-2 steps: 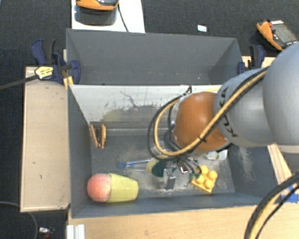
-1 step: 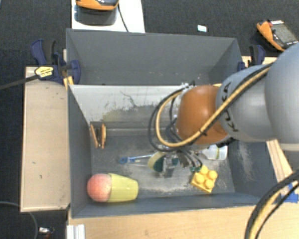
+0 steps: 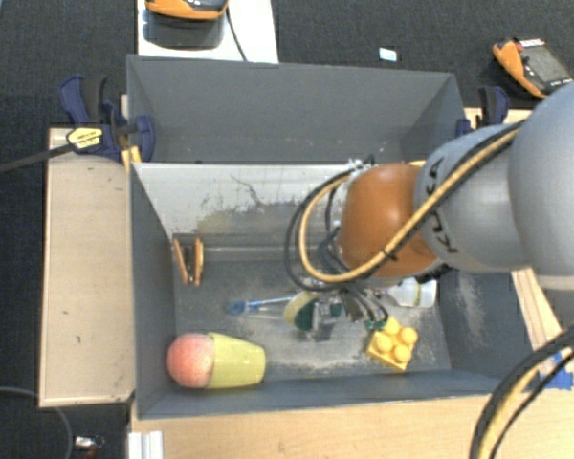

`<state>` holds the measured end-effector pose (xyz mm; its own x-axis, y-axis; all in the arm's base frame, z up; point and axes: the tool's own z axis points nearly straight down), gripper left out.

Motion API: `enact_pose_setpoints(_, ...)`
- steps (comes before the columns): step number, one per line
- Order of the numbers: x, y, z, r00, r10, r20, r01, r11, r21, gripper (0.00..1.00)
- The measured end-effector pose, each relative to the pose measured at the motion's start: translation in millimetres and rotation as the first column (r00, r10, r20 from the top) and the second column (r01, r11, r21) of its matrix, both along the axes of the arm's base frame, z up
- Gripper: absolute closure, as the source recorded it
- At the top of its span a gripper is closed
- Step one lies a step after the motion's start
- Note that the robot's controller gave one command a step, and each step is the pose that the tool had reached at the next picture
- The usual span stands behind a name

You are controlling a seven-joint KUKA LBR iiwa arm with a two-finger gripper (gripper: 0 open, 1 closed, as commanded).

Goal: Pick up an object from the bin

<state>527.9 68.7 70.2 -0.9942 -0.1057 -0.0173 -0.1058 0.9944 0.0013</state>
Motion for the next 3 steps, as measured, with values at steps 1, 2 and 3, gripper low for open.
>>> enact_pose_setpoints(1,-3.0,-0.3,14.4,1.000,-0.001,-0.011,0.001,1.000,-0.001,1.00)
enact_pose_setpoints(2,-0.6,-0.1,48.9,1.000,-0.001,-0.003,0.001,1.000,-0.001,1.00)
enact_pose_setpoints(3,0.4,0.1,65.5,1.000,-0.002,0.002,0.002,1.000,0.000,1.00)
